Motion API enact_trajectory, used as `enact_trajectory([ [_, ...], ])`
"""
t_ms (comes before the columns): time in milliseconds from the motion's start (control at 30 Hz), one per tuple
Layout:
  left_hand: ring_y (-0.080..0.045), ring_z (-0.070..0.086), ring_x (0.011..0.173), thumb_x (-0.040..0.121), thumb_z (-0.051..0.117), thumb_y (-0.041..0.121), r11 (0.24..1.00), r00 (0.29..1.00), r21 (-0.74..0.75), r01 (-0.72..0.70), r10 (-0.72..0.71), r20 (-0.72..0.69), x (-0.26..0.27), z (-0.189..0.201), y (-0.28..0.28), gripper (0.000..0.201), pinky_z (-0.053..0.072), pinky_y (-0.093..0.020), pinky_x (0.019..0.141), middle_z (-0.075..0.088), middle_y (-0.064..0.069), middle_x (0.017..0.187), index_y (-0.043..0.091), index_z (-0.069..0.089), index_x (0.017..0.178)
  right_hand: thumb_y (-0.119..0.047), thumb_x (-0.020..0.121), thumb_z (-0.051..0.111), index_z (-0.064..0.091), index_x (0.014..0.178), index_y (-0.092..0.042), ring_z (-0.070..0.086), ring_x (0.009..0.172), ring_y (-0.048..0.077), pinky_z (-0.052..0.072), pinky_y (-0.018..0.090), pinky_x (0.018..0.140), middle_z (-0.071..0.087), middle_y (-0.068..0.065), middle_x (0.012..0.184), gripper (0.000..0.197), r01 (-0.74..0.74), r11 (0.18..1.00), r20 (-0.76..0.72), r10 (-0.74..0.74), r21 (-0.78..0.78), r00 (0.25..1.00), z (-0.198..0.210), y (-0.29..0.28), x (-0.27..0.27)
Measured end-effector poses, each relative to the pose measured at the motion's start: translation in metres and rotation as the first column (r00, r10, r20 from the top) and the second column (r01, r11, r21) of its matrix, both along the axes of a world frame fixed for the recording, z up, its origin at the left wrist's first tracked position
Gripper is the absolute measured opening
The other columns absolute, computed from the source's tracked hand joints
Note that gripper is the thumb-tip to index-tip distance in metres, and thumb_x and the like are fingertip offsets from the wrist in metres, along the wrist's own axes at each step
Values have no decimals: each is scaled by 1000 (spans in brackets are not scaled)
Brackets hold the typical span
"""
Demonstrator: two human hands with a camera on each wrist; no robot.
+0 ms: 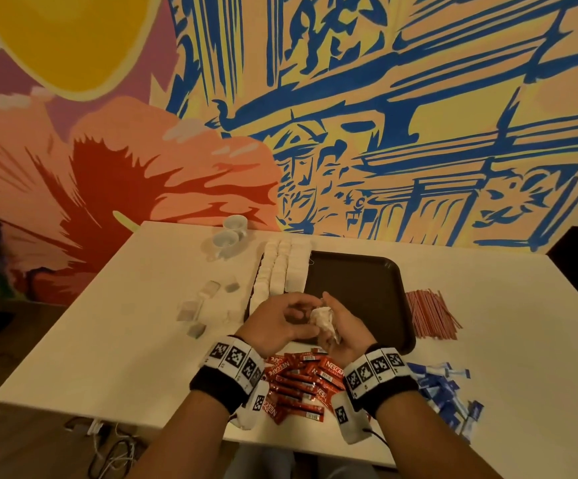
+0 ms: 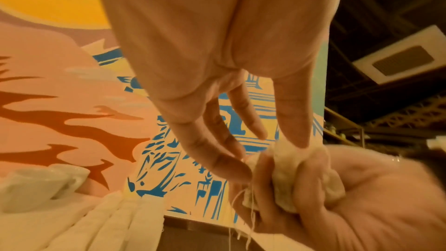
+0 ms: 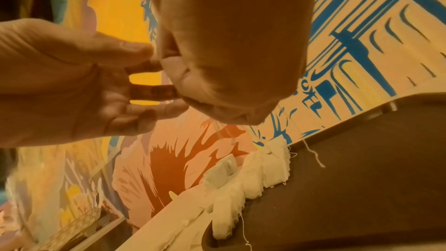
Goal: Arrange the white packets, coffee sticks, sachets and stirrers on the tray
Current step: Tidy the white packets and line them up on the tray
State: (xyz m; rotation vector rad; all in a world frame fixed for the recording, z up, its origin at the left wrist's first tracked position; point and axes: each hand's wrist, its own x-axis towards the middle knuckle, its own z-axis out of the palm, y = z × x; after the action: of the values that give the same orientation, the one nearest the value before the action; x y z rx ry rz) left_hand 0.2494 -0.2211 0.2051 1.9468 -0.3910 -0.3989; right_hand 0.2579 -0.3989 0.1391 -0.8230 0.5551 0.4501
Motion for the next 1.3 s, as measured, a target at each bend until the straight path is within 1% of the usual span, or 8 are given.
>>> enact_trajectory([
  [233, -5, 60, 98, 83, 79, 27, 997, 974, 51, -61, 48, 221, -1, -8, 0, 13, 49, -30, 92, 64, 12, 101, 32, 73, 94, -41, 91, 73, 68, 104, -4, 54, 46, 9, 44, 16, 37, 65, 8, 74, 39, -37, 999, -5, 36, -38, 999, 19, 12, -5],
  [367, -11, 64, 78, 94, 68, 18, 987, 993, -125, -100, 108, 56, 1, 3, 5, 3, 55, -28, 74, 70, 3, 92, 20, 67, 96, -31, 97, 66, 68, 111, -5, 59, 44, 13, 41, 15, 34, 65, 12, 71, 30, -5, 1000, -24, 4, -25, 1000, 32, 13, -9],
  [533, -22, 69, 78, 100, 58, 14, 940, 976, -271, -209, 186, -110, 5, 16, 6, 5, 58, -34, 72, 73, -13, 98, 10, 57, 103, -25, 98, 64, 55, 134, -1, 67, 56, 16, 44, 16, 33, 68, 17, 81, 44, -9, 998, -21, 10, 63, 1000, 31, 13, -14],
  [667, -25, 71, 76, 100, 58, 14, 909, 955, -294, -295, 268, -131, 9, 20, 9, 7, 60, -32, 67, 74, -15, 97, 10, 58, 106, -26, 85, 75, 55, 118, -3, 61, 50, 11, 39, 16, 31, 66, 10, 77, 45, -136, 989, 64, 133, 51, 989, 41, 7, -23],
  [833, -26, 72, 81, 98, 62, 17, 907, 949, -293, -303, 260, -178, 9, 17, 13, 16, 59, -32, 70, 76, -14, 95, 9, 65, 112, -48, 83, 76, 57, 104, -11, 53, 54, 10, 33, 14, 33, 65, 6, 84, 46, -217, 971, 221, 234, -99, 947, 48, 10, -32],
  [1000, -21, 71, 81, 95, 66, 10, 912, 948, -303, -278, 210, -237, 3, 17, 12, 7, 58, -28, 68, 75, -17, 93, 9, 71, 98, -37, 82, 81, 60, 123, -8, 59, 58, 13, 39, 17, 36, 66, 6, 87, 55, -250, 923, 324, 341, -293, 882, 50, 17, -36],
  [1133, -21, 70, 77, 93, 69, 10, 926, 946, -240, -292, 243, -214, 8, 13, 20, 6, 60, -37, 75, 74, -13, 90, 11, 73, 97, -27, 89, 79, 67, 120, -3, 61, 63, 16, 44, 18, 41, 67, 7, 87, 41, -212, 879, 336, 372, -426, 865, 50, 18, -37],
  [1300, -14, 65, 68, 90, 72, 12, 953, 959, -136, -269, 252, -132, 16, 15, 28, 11, 56, -28, 64, 69, -9, 82, 12, 72, 101, -37, 88, 79, 75, 105, -9, 62, 61, 17, 43, 21, 41, 67, 7, 83, 33, -201, 832, 307, 400, -517, 864, 48, 15, -37],
])
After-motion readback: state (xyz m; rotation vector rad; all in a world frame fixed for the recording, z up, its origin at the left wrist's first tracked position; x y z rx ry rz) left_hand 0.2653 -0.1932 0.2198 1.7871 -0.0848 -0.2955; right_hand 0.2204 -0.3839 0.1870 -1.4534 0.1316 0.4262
